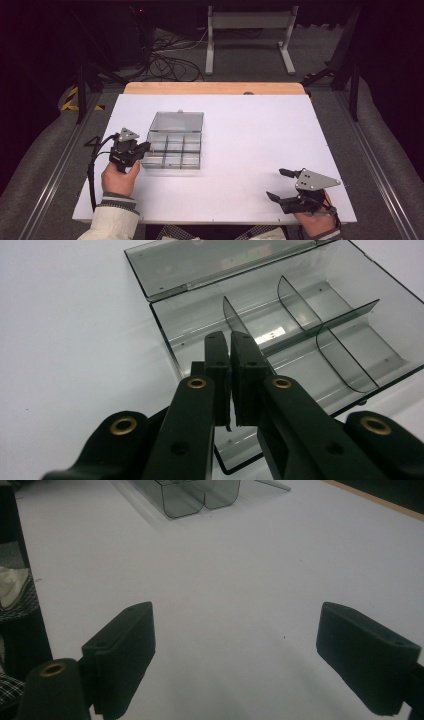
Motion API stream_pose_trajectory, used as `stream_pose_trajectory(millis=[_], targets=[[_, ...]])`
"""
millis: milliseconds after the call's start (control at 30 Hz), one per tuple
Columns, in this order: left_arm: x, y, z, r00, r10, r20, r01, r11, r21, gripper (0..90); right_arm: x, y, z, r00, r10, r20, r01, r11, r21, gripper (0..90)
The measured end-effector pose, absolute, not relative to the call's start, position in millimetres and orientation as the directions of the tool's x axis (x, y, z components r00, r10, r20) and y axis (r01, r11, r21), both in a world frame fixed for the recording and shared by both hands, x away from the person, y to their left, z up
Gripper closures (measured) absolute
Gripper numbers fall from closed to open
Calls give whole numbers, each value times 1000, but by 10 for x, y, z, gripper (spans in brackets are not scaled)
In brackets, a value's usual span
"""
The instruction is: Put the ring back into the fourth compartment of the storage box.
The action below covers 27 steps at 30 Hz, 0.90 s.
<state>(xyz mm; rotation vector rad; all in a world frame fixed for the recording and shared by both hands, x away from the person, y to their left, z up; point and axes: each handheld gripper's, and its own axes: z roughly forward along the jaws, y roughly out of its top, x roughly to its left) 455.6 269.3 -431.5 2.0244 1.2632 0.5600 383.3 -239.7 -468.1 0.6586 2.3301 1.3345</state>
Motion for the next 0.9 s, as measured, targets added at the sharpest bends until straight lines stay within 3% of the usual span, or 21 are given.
stream_pose_trajectory(millis=[900], targets=[[4645,2632,-4466,465,885,4,676,-358,644,869,3834,-2396,-4685,-823,562,-86,210,441,872,164]])
